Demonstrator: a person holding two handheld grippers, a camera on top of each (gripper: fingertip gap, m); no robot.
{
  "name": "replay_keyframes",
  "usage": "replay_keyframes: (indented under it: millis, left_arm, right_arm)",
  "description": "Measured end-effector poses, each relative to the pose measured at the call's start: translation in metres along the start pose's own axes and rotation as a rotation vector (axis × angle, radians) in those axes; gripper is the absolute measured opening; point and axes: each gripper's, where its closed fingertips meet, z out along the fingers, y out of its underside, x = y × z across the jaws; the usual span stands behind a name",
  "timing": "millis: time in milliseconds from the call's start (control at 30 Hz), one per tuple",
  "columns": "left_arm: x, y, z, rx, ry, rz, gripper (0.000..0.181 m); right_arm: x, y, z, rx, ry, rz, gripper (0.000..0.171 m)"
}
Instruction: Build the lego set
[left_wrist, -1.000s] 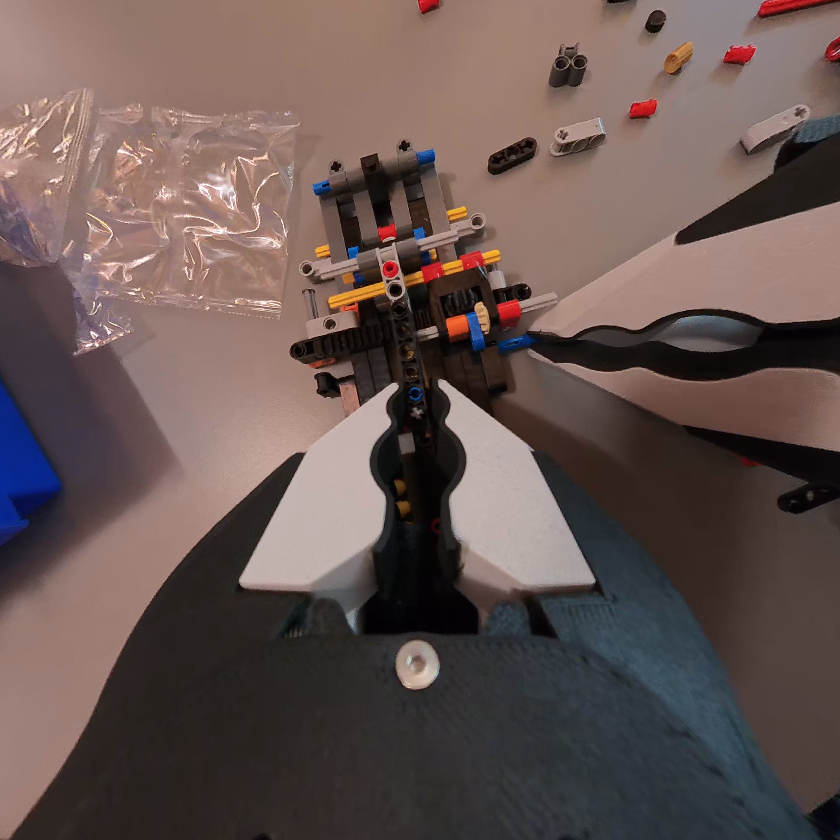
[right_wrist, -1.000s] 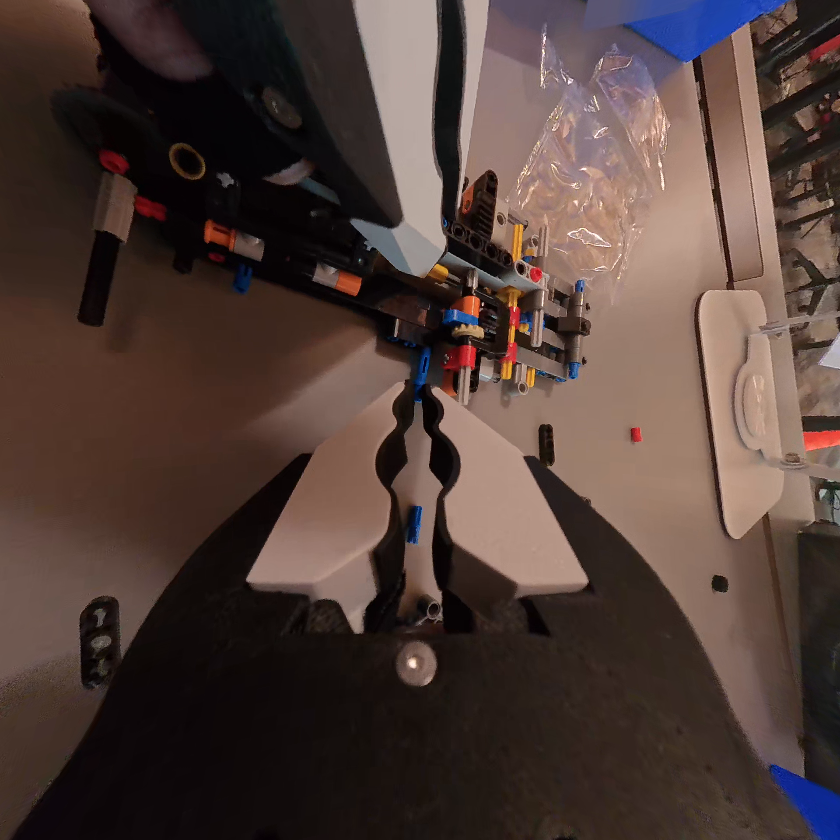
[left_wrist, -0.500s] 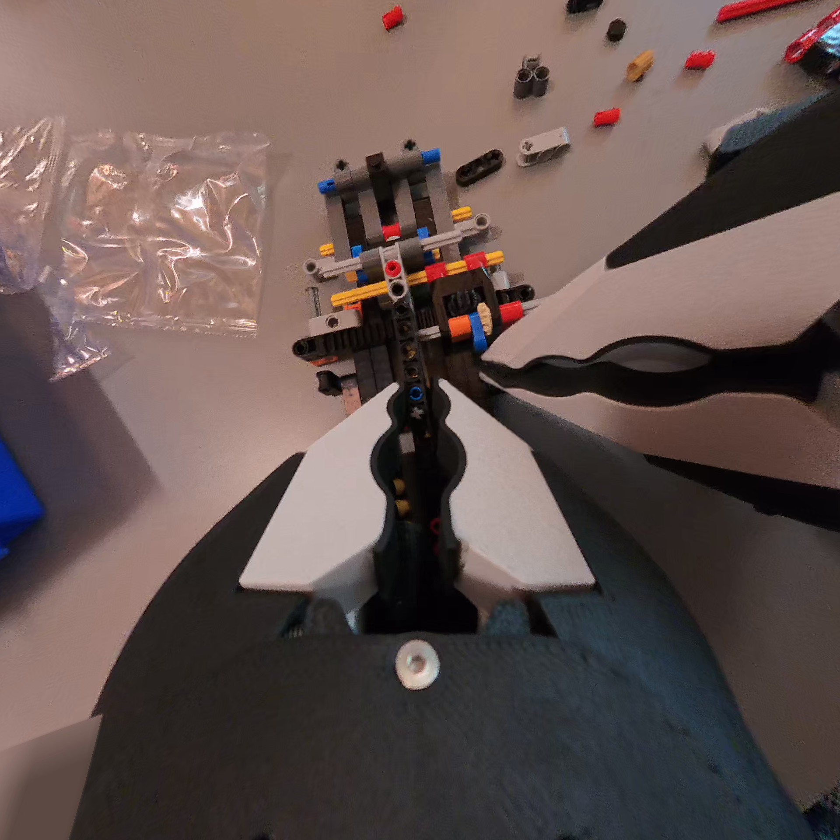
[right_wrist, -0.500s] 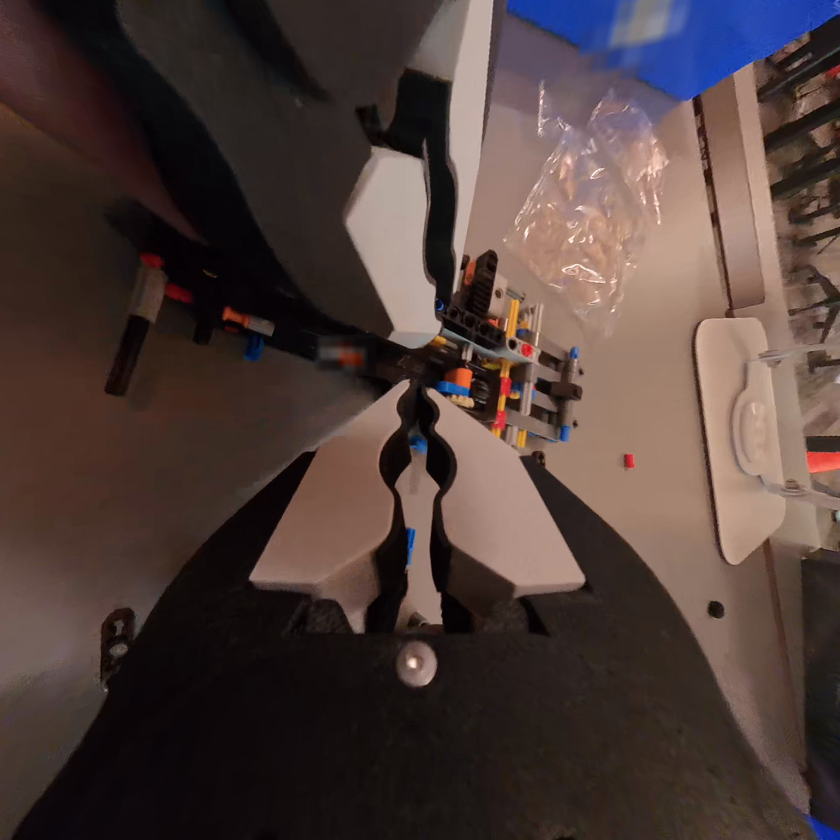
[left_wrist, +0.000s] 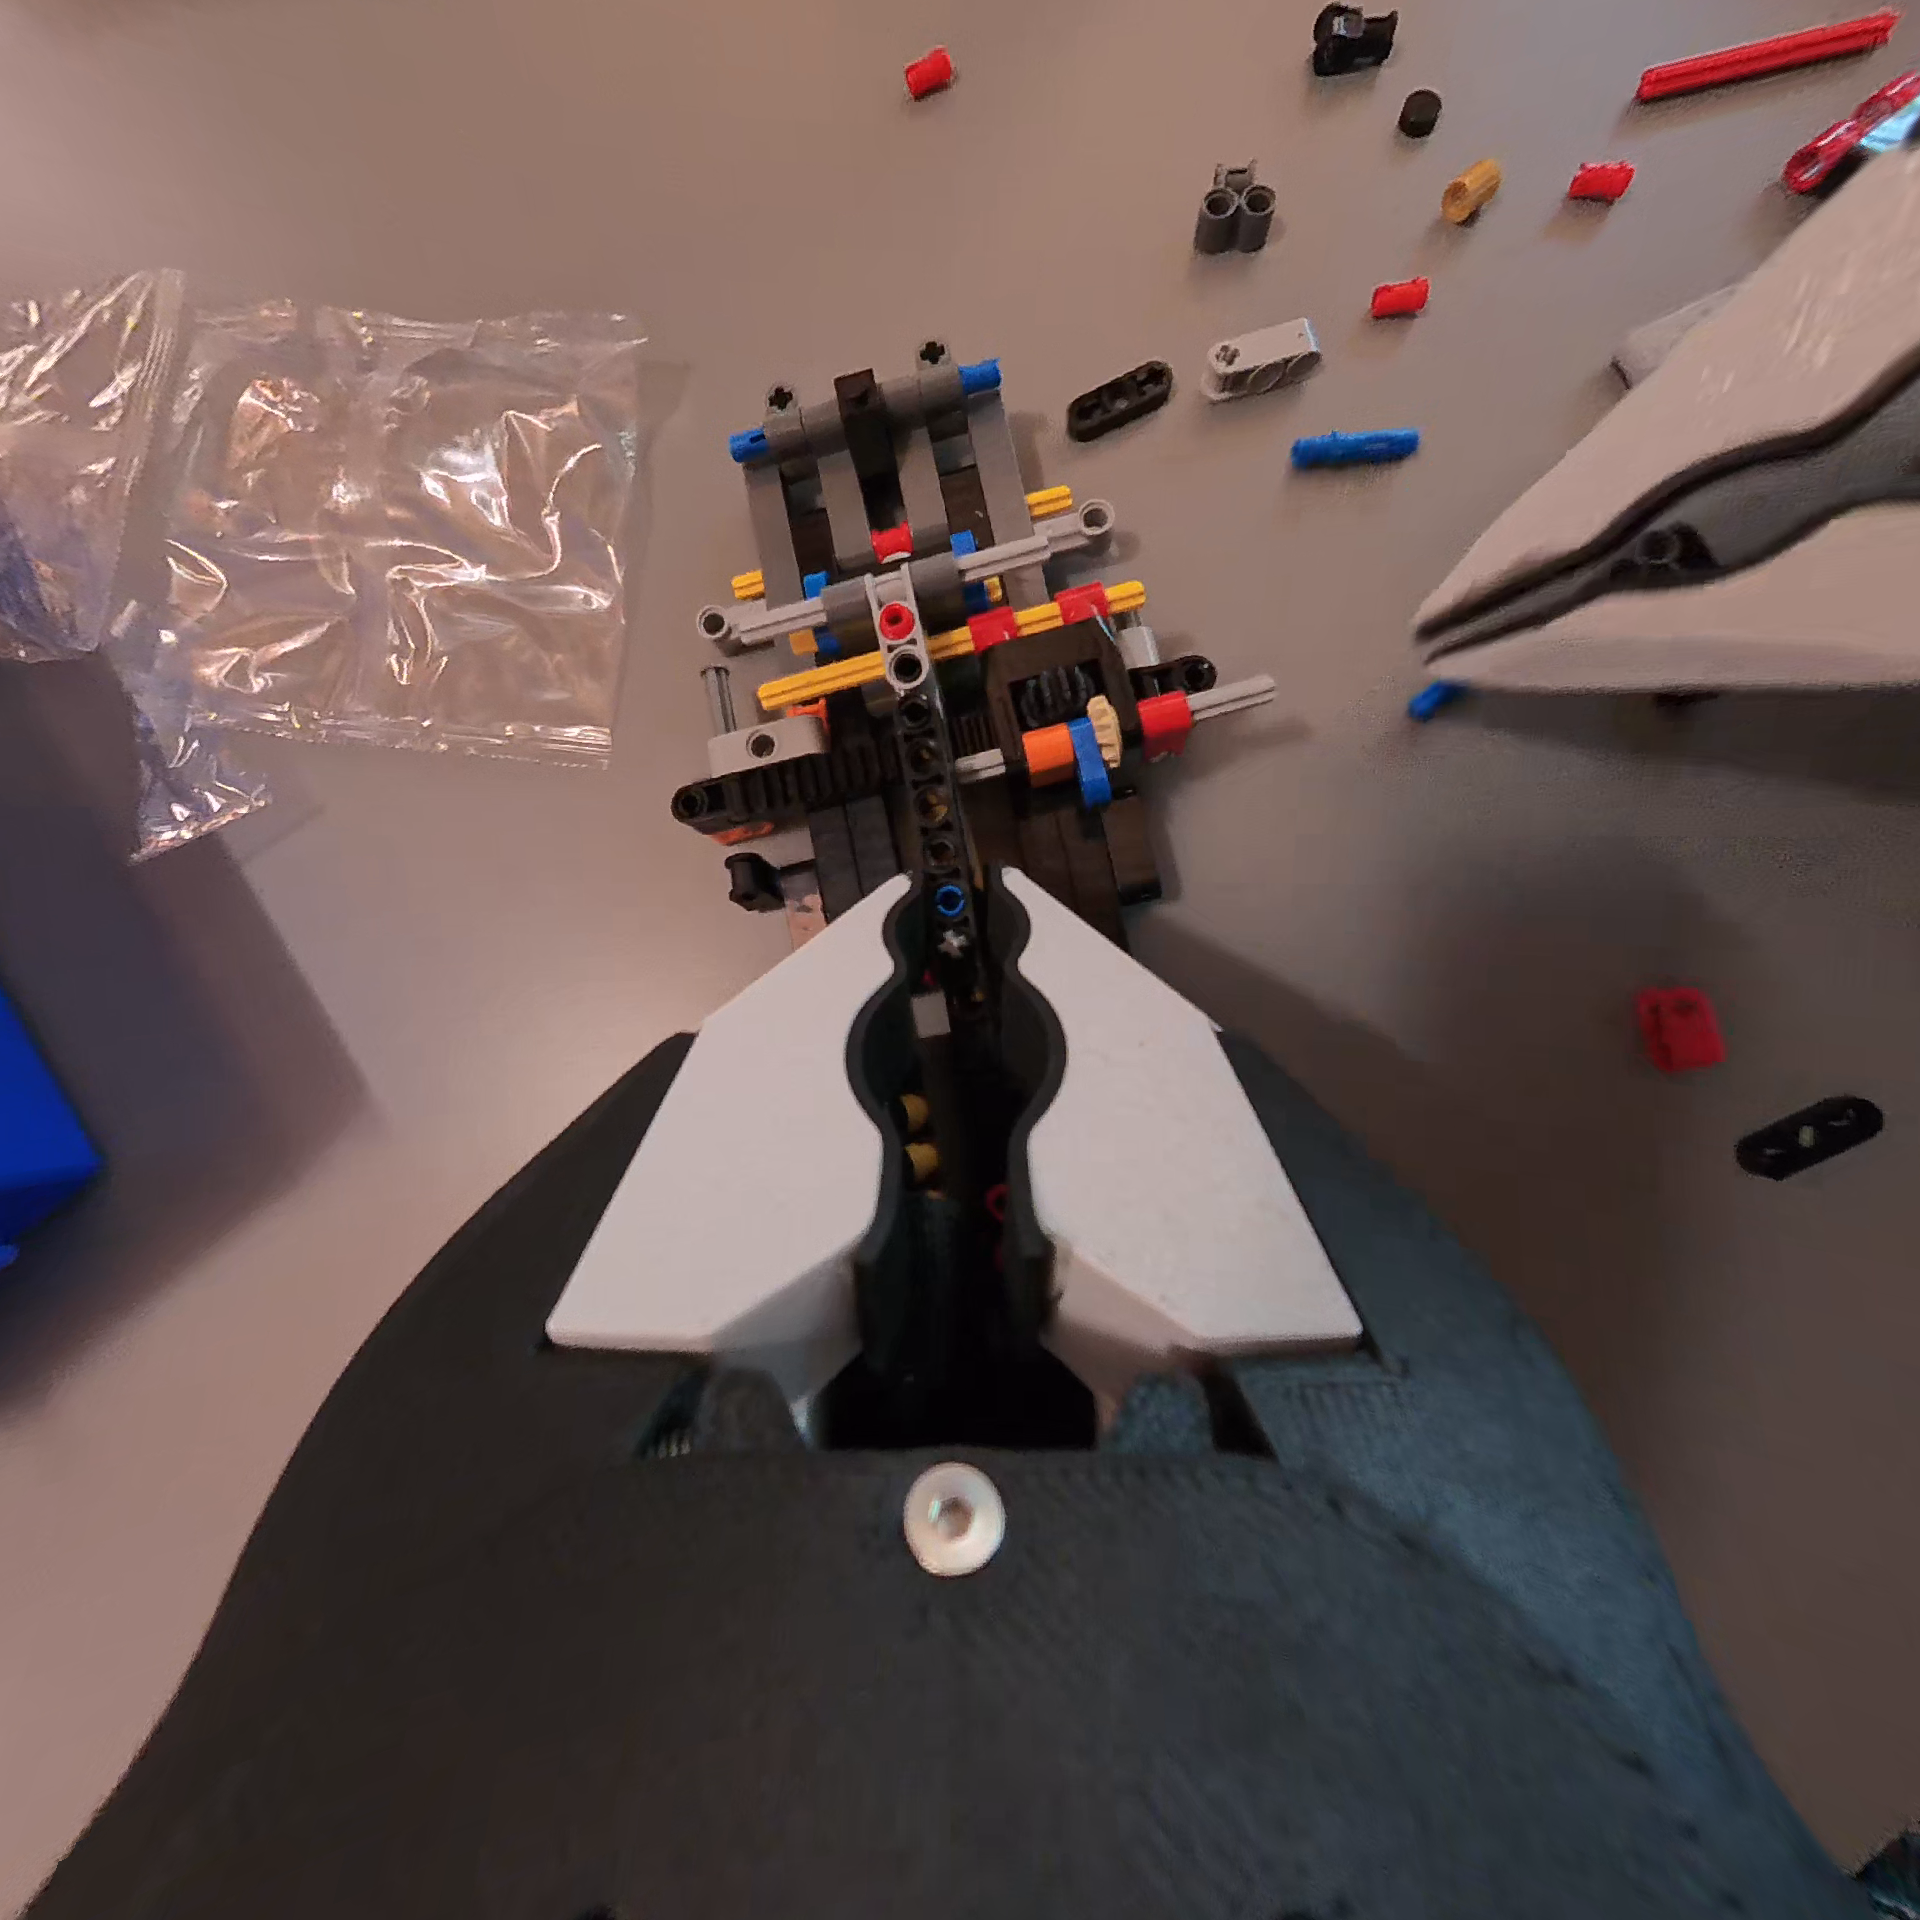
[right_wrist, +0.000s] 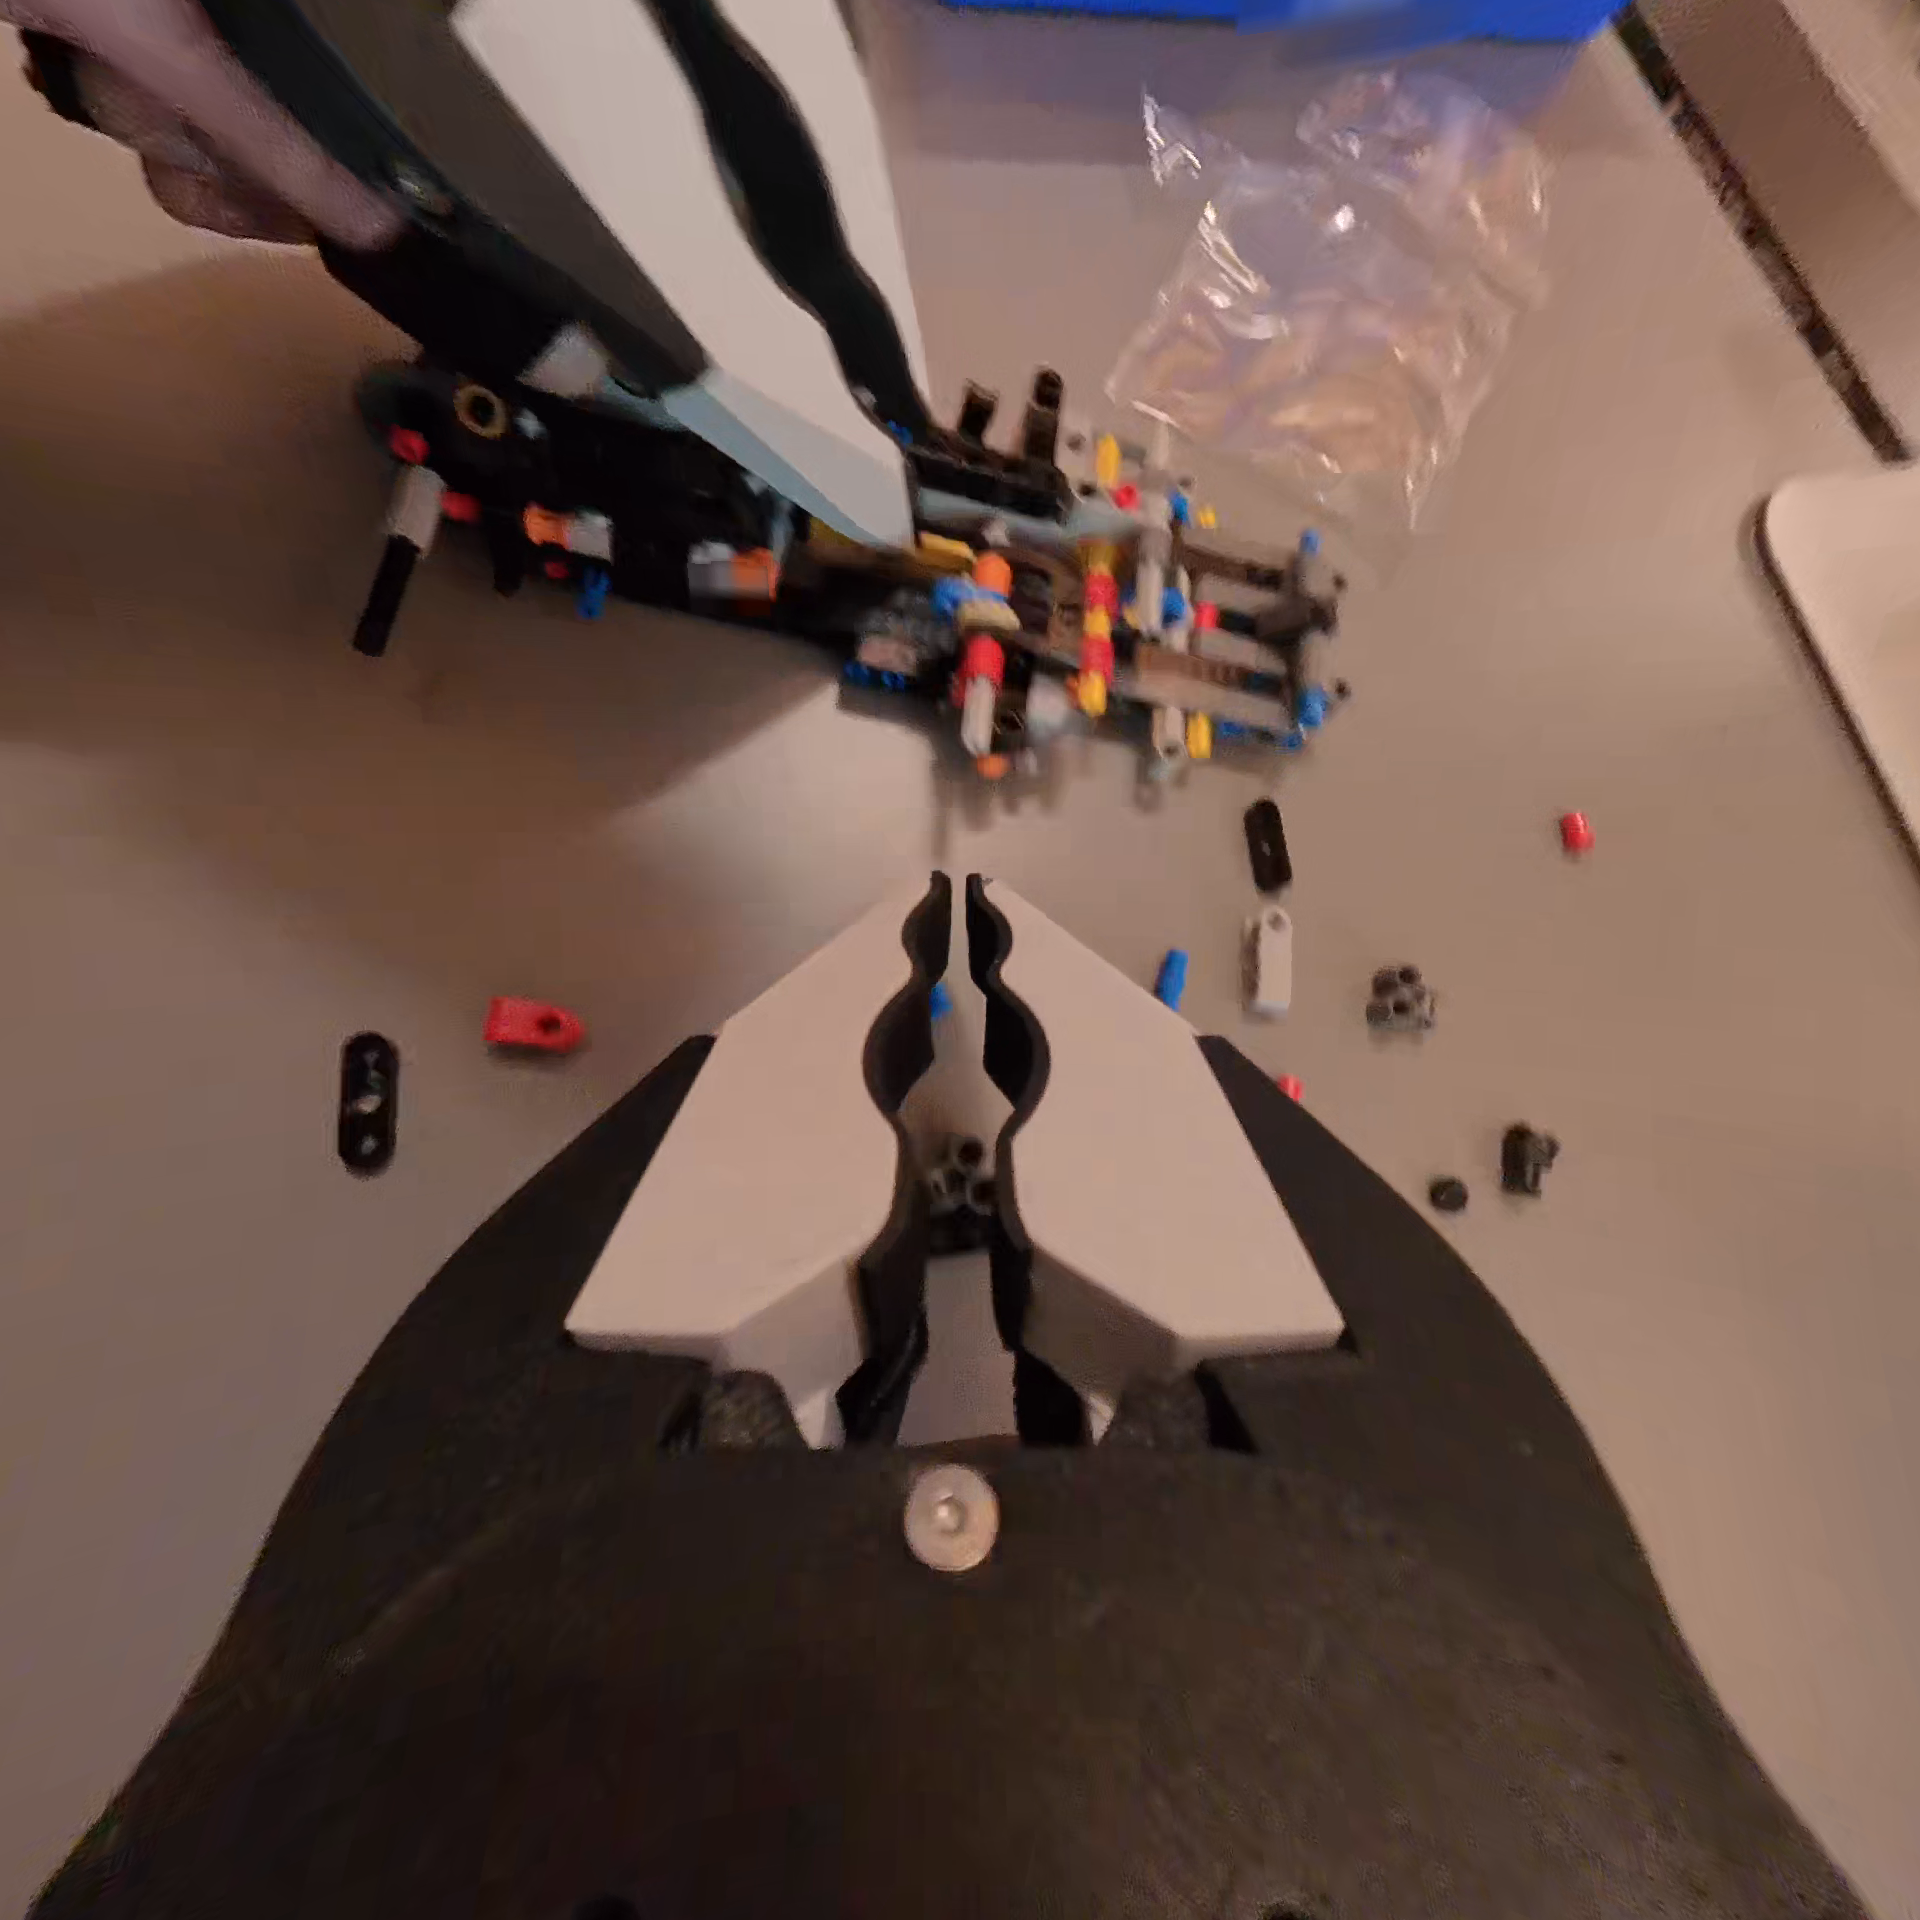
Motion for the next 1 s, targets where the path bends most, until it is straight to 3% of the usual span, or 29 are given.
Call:
replay_keyframes:
  millis: [333,567,667,833,1000]
  left_arm:
    - [-0.012,0.003,-0.002,-0.002,-0.038,-0.015,0.009]
    - [-0.013,0.002,-0.002,0.006,-0.027,-0.025,0.008]
    - [-0.014,0.001,-0.003,0.018,-0.033,-0.018,0.012]
    - [-0.017,-0.013,-0.022,0.106,-0.074,-0.009,0.039]
    - [0.026,-0.050,-0.058,0.327,-0.078,0.240,0.033]
  right_arm:
    - [0.057,0.042,-0.002,-0.122,0.087,0.140,0.012]
    - [0.056,0.040,0.006,-0.118,0.074,0.118,0.001]
    - [0.051,0.033,0.002,-0.088,0.043,0.090,0.001]
    - [0.041,0.004,-0.016,0.028,0.032,-0.038,0.001]
    - [0.007,-0.018,-0.030,0.074,-0.121,-0.077,0.000]
